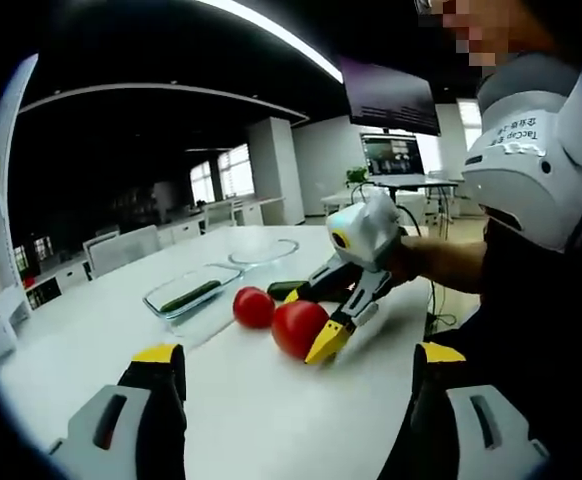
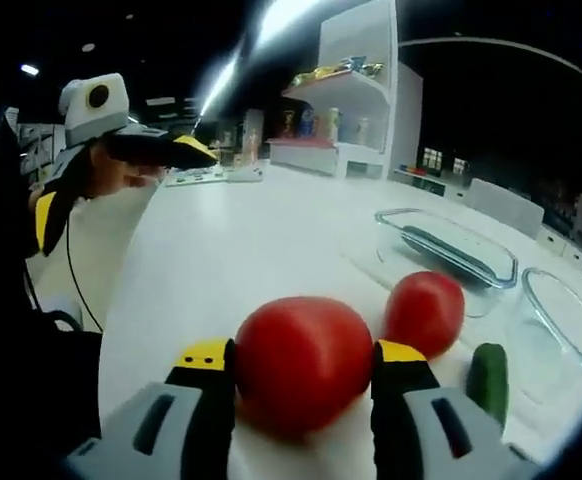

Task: Sort the scattered tomatoes and cucumbers on the table and place them into their respective storage containers

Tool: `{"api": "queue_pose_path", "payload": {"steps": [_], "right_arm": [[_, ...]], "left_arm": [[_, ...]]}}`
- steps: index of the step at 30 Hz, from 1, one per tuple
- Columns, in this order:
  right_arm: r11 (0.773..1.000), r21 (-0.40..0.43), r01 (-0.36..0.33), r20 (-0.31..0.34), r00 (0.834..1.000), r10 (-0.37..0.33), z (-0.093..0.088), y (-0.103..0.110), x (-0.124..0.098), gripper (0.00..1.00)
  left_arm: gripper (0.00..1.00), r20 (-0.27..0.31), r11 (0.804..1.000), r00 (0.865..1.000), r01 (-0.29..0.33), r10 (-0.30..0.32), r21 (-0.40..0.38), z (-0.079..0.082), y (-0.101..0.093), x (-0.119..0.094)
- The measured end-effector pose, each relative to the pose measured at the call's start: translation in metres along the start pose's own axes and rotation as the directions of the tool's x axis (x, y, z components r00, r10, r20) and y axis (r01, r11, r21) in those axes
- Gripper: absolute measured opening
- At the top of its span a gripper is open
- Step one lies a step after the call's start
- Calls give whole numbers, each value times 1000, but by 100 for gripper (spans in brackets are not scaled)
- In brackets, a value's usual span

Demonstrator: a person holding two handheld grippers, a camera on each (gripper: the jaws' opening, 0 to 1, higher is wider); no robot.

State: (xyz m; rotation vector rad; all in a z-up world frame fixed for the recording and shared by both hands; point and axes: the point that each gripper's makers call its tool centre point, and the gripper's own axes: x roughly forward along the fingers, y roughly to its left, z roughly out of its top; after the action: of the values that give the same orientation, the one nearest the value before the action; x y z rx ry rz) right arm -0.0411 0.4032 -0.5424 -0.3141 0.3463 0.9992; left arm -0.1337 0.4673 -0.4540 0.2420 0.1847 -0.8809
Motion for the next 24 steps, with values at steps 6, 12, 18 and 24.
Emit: {"api": "queue_pose_path", "payload": {"steps": [6,12,18,24], "right_arm": [[999,17,33,33,999,-33,2,-1,1,49],[999,-26,42,64,997,-40,4,2,0,47],[999,-1,46,82,996,-45,5,0,-1,46],[999,40,24,112,993,-29,7,4,-5,45]], "left_arm": [[93,-4,1000,1000,-2,2,2,-1,0,1],[92,-6,1000,1000,-2,2,8,0,-1,2],[92,-21,999,1000,-21,22,27,-3,3,2],[92,-27,1000,999,-29,29,13,-6,5,2]]}}
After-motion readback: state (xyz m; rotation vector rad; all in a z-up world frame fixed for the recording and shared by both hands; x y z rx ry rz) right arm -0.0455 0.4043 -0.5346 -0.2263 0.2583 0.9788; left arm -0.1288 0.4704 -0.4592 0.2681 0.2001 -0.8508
